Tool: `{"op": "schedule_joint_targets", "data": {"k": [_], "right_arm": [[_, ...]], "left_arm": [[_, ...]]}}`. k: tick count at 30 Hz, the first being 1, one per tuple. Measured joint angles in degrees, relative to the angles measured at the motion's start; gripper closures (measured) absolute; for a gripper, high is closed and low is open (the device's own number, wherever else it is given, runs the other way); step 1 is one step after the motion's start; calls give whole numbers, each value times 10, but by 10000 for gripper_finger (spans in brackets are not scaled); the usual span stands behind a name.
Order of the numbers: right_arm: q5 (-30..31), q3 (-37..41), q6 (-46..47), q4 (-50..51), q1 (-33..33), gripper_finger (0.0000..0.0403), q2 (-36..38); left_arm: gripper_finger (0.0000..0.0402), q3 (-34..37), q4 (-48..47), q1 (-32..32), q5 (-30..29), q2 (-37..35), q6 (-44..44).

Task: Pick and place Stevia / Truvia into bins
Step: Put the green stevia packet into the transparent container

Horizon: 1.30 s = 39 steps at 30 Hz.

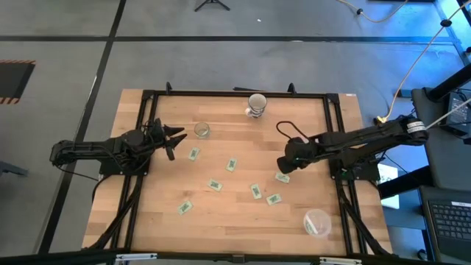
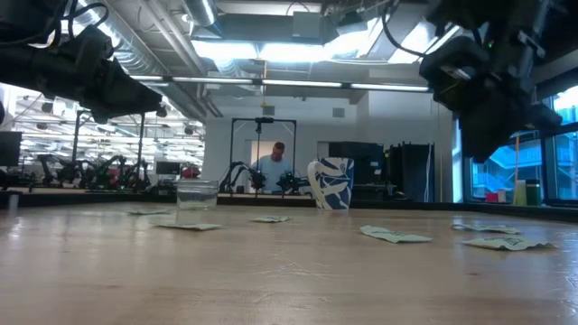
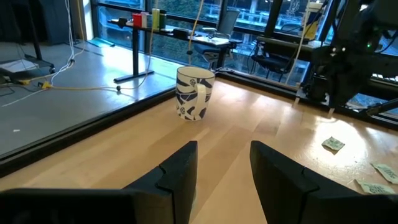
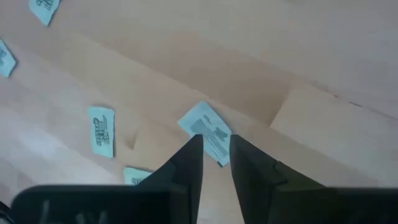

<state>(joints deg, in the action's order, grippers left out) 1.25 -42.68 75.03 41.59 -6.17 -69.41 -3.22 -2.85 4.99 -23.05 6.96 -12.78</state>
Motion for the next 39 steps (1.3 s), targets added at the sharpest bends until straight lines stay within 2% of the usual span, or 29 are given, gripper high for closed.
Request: {"op": "schedule_joint_targets", "data": {"k": [8,17,21,25,30,39], "right_arm": [[5,9,-5,-9,0,315,0],[24,9,-51,-12,0,241,0],[21,9,-48,-26,-5,223,0],[20,9,-70,-37,-20,222,0],[21,9,-48,-36,-36,228,-10],[12,9,-43,-42,-54,229,-84]], "left_arm": [[258,0,0,0,-4,0,0],[258,0,0,0,-5,0,0],[258,0,0,0,-5,0,0],[258,0,0,0,-5,0,0],[258,0,0,0,-5,0,0],[258,0,-4,0,-5,0,0]]}}
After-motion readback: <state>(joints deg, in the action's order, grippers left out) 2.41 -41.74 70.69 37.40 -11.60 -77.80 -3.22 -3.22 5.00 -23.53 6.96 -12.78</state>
